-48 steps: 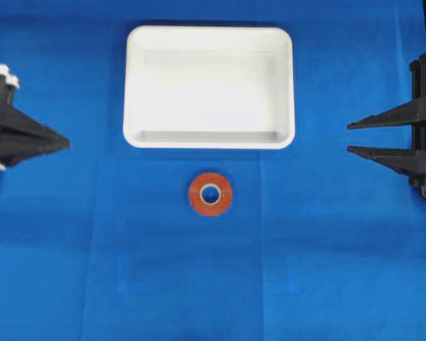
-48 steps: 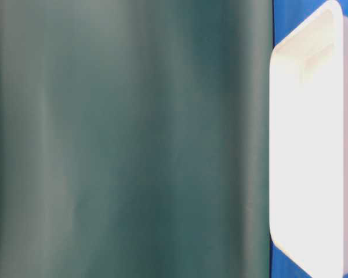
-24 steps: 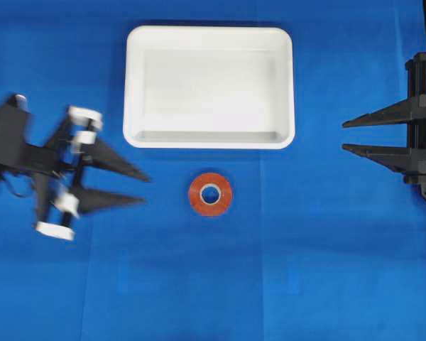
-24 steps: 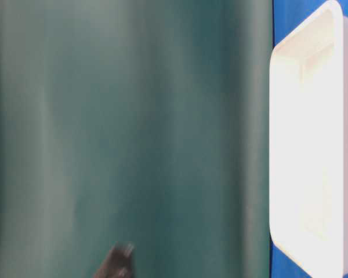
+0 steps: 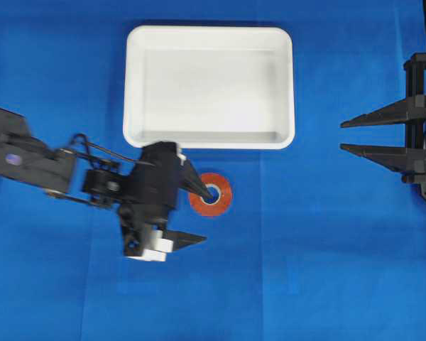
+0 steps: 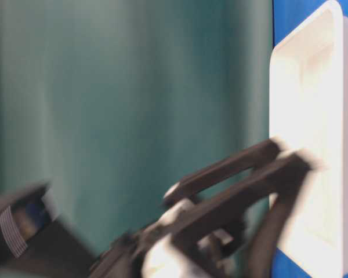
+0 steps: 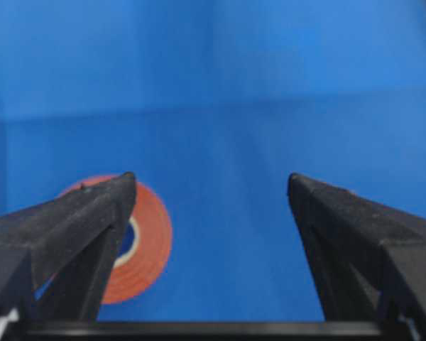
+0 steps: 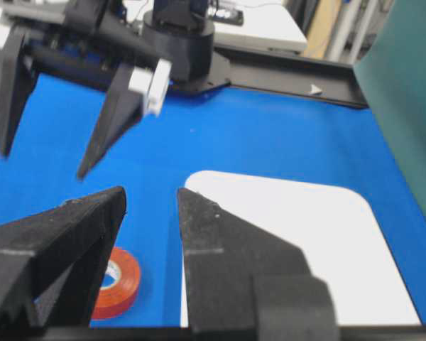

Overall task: Place one roll of tape in the white case with the left arm.
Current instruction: 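Move the left gripper toward the orange tape roll in front of the tray, then close the left gripper on the orange tape roll and lift it, then carry the held tape roll with the left gripper over the white tray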

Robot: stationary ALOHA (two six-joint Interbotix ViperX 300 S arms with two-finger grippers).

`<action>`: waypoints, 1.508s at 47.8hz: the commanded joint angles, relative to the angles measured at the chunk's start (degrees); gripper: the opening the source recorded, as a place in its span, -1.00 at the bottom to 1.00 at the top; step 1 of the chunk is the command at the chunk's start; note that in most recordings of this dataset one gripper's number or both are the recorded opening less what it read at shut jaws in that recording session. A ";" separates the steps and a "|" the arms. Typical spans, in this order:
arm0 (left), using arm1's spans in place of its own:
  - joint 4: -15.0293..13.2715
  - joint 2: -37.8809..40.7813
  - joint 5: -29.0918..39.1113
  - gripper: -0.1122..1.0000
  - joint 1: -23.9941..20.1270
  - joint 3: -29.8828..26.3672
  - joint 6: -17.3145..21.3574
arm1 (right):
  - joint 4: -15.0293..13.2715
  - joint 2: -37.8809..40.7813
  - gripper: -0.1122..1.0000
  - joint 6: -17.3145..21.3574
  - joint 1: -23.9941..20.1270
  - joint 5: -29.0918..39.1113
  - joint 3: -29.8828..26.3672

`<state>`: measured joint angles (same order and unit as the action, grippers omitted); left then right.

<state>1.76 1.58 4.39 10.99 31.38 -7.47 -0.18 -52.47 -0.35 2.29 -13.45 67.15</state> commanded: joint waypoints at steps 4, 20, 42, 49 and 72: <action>0.09 5.19 4.66 0.70 0.09 -4.92 -0.26 | 0.09 0.44 -1.00 -0.09 0.18 -0.18 -1.14; 0.18 12.48 6.86 0.71 -2.20 -6.42 -1.05 | 0.00 0.79 -1.00 0.18 0.18 0.09 -1.05; 0.53 16.79 15.82 0.58 -2.55 -10.11 -0.97 | 0.09 1.76 -1.00 0.18 0.18 0.35 -0.88; 0.79 17.14 23.12 -0.17 -1.58 -13.27 -0.97 | 0.00 1.85 -1.00 0.18 0.18 0.35 -0.97; 7.47 6.59 33.57 -0.34 -2.46 -18.28 -0.44 | 0.09 2.02 -1.00 0.26 0.18 0.79 -0.97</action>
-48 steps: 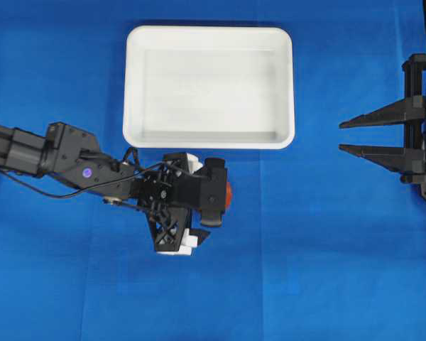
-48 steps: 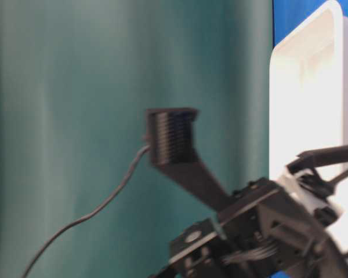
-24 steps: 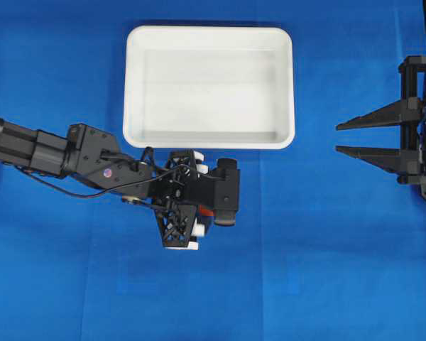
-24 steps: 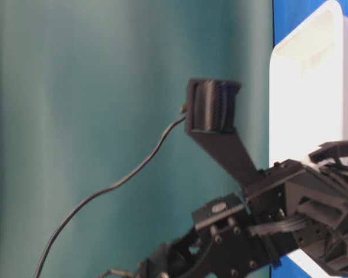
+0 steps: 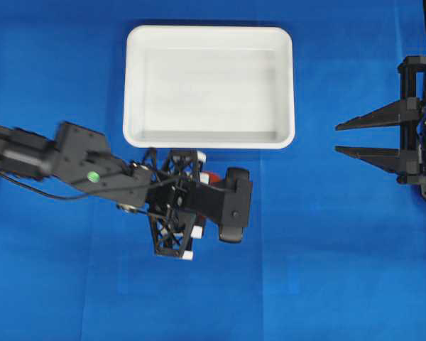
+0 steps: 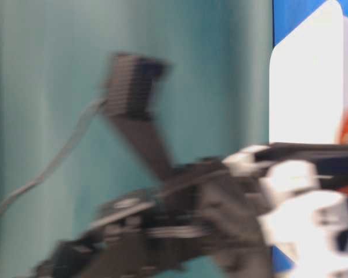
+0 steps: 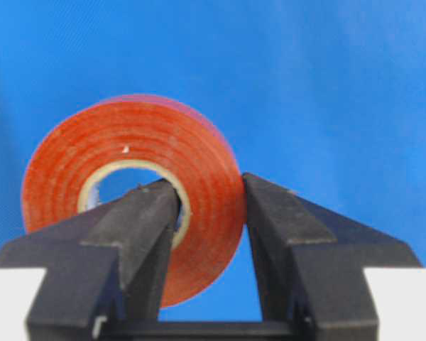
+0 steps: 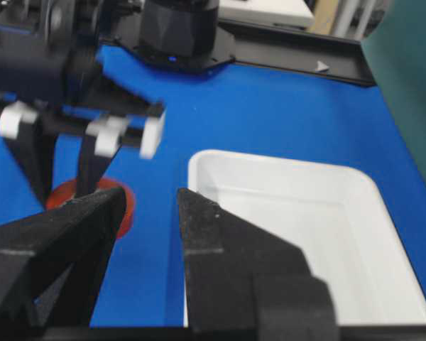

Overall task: Place one roll of tape in the white case with the left arm.
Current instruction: 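Carry the held tape roll with the left gripper over the white tray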

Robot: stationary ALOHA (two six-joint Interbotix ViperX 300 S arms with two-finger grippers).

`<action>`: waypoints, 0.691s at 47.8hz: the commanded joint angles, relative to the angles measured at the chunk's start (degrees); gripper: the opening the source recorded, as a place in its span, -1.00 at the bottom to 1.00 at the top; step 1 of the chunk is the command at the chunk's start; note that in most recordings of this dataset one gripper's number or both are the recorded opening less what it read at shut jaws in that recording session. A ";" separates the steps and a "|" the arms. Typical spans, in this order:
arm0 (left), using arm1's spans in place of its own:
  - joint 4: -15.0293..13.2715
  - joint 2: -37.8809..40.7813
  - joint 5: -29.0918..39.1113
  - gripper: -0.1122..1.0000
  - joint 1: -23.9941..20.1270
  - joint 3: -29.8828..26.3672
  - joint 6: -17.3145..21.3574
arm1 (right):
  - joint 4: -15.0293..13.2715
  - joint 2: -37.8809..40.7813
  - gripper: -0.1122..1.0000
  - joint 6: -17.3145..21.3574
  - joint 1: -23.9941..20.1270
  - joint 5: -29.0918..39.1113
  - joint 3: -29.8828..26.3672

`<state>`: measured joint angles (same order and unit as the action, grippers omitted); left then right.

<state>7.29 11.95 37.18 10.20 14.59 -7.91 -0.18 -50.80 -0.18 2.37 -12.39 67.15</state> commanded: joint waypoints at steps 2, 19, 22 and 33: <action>2.72 -4.48 1.05 -0.33 -2.90 -1.32 0.00 | 0.09 0.44 -1.00 0.09 0.09 -0.26 -0.88; 2.99 -4.22 -5.27 -0.34 -16.26 0.26 6.33 | 0.00 1.32 -1.00 0.18 0.09 -0.18 -0.70; 2.81 -3.43 -7.21 -0.34 -18.02 1.05 7.29 | 0.09 1.49 -1.00 0.18 0.09 -0.18 -0.70; 2.55 1.49 -11.87 -0.33 -21.71 2.46 8.09 | 0.00 1.76 -1.00 0.18 0.09 0.26 -0.70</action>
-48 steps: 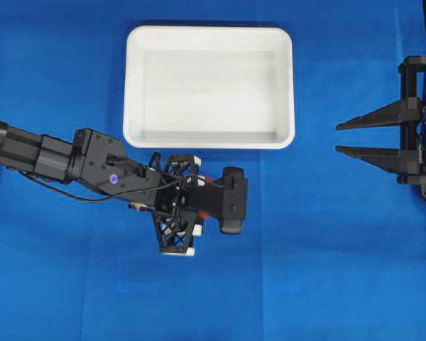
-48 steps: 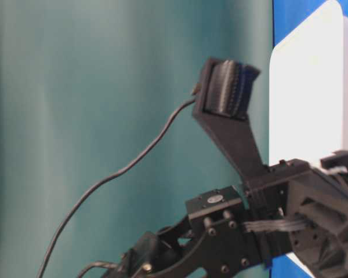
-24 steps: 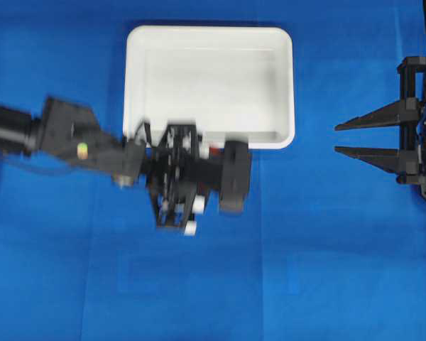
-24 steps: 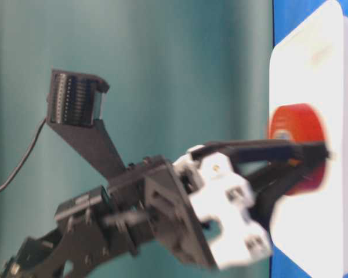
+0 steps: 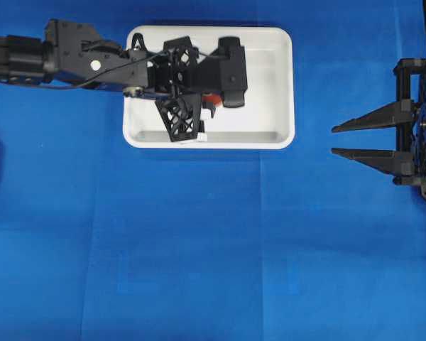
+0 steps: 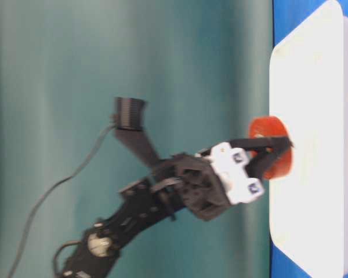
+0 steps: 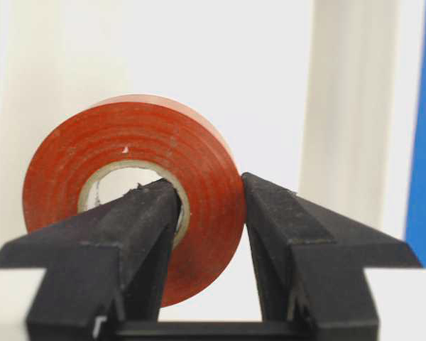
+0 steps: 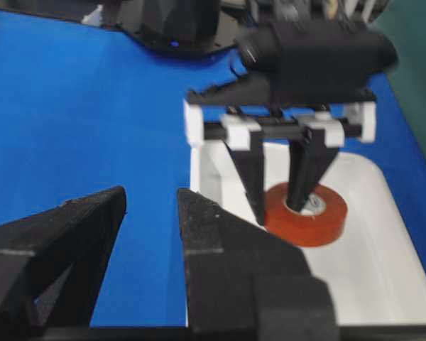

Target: Place one roll of tape in the white case with the left arm.

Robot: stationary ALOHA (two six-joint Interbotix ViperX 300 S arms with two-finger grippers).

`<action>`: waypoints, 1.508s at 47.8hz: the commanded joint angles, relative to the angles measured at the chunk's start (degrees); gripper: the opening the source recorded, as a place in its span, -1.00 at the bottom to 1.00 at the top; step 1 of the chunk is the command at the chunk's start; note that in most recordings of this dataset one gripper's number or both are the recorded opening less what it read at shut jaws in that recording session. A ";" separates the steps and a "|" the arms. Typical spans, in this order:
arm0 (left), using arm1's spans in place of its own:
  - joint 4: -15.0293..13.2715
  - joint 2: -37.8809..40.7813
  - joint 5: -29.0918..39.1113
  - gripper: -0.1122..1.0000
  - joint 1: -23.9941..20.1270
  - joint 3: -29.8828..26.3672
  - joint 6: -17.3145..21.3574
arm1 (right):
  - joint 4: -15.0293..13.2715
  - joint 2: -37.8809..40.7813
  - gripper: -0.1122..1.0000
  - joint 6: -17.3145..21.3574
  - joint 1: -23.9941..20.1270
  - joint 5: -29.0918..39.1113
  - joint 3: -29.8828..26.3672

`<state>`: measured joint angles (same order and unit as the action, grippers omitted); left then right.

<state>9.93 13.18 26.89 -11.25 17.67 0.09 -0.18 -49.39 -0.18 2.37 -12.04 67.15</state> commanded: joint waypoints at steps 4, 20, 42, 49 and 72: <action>-0.09 1.85 -2.37 -0.33 -0.44 -0.79 0.00 | 0.09 0.26 -1.00 0.18 0.09 0.09 -0.62; -0.26 1.93 -3.25 0.32 -0.53 0.35 -0.44 | 0.09 0.35 -1.00 0.18 0.09 0.35 -0.70; -0.79 -15.56 -2.81 0.31 0.79 5.80 -0.53 | 0.09 0.35 -1.00 0.26 0.09 0.35 -0.70; -0.88 -22.24 -5.80 0.31 1.93 10.90 -0.70 | 0.09 0.26 -1.00 0.35 0.09 0.35 -0.79; -2.02 -42.36 -34.10 0.31 6.50 31.38 -4.75 | 0.09 0.09 -1.00 0.35 0.09 0.00 -0.88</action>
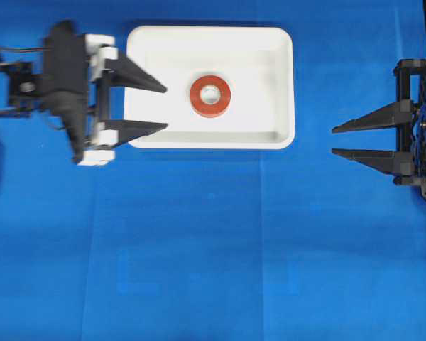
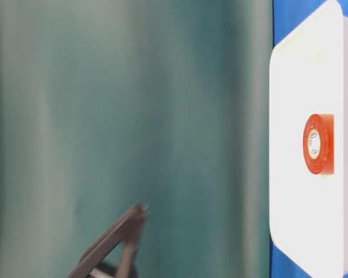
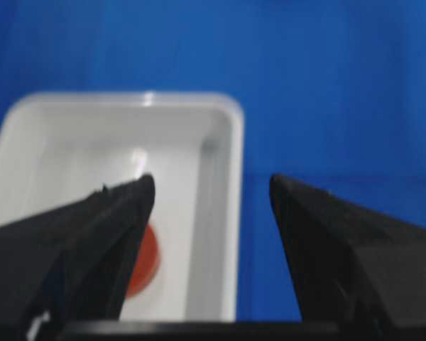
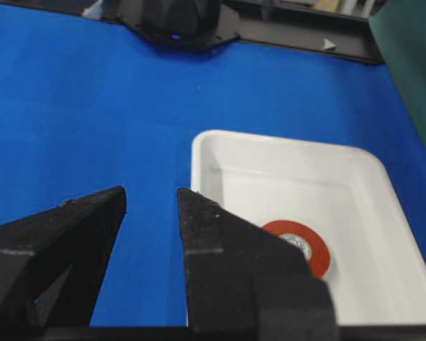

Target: Place one roll of tape in the white case with the left arm.

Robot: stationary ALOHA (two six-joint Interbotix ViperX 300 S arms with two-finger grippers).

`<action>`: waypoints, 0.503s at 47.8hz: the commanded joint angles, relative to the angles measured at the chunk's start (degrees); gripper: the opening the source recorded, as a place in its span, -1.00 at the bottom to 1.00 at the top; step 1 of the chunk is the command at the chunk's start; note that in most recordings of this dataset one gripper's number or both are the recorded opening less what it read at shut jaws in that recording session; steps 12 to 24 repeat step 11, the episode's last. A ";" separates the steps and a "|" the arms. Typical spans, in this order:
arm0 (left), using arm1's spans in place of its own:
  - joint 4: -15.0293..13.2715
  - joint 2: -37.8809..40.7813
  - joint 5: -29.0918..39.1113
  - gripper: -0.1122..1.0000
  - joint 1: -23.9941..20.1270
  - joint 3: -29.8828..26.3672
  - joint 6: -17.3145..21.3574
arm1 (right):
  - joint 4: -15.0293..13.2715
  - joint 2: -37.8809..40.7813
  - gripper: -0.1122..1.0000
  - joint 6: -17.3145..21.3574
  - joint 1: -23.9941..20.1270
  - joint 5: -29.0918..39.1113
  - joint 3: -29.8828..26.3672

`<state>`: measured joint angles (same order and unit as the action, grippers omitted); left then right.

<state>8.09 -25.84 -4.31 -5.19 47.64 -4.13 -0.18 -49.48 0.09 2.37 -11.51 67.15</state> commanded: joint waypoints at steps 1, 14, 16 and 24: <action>-0.09 -4.04 -3.16 0.31 0.53 1.93 -0.70 | 0.09 0.18 -1.00 0.09 0.09 -0.62 -0.88; -0.09 -10.37 -4.04 0.30 1.05 6.42 -2.20 | 0.09 0.18 -1.00 0.09 0.09 -0.62 -0.79; -0.09 -10.37 -4.04 0.30 1.05 6.42 -2.20 | 0.09 0.18 -1.00 0.09 0.09 -0.62 -0.79; -0.09 -10.37 -4.04 0.30 1.05 6.42 -2.20 | 0.09 0.18 -1.00 0.09 0.09 -0.62 -0.79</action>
